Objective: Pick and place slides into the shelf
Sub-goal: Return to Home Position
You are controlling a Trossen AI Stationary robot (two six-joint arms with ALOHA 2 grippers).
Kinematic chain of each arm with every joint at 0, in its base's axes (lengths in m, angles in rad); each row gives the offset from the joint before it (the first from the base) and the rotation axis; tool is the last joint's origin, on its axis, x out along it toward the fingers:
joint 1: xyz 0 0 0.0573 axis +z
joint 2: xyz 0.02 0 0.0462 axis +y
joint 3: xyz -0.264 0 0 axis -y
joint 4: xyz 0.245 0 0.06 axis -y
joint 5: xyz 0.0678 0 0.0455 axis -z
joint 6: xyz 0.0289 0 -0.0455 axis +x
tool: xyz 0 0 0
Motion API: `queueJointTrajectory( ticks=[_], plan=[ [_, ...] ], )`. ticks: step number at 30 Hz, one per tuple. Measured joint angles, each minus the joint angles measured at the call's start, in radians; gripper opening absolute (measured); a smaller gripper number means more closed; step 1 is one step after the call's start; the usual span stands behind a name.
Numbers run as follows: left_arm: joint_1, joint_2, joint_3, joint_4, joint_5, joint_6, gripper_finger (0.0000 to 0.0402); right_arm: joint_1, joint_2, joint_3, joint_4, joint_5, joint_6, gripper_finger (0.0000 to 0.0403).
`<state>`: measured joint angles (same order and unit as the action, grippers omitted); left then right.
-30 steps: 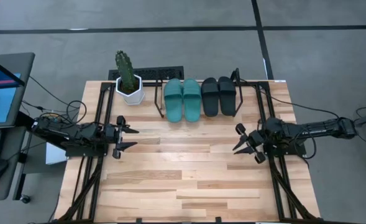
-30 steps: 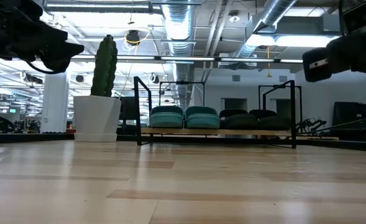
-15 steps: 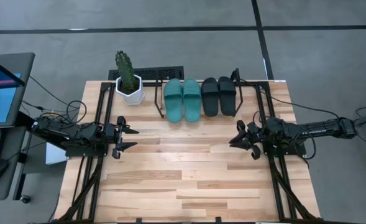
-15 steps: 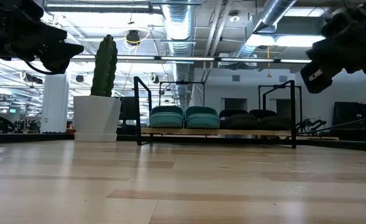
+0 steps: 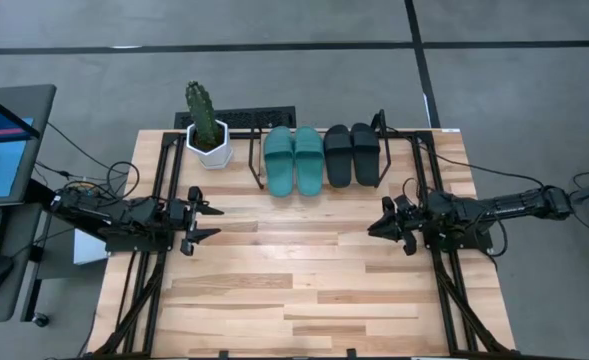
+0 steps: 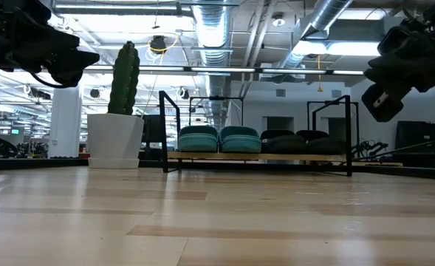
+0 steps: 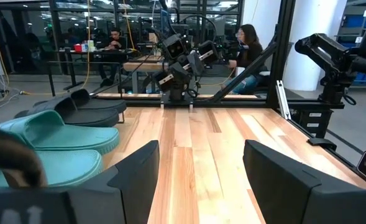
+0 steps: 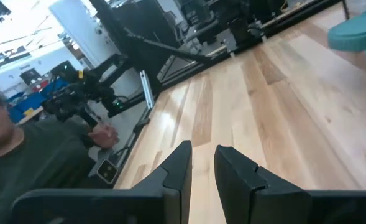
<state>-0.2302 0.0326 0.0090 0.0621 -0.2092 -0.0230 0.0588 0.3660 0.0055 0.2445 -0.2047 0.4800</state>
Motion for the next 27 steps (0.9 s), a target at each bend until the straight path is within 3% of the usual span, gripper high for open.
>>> queueJointTrajectory(
  ticks=[27],
  plan=[
    [0.0, 0.0, 0.0, 0.0, 0.001, 0.034, 0.0222, 0.039, 0.0, 0.0, -0.029, -0.003, 0.0, 0.0059]
  ],
)
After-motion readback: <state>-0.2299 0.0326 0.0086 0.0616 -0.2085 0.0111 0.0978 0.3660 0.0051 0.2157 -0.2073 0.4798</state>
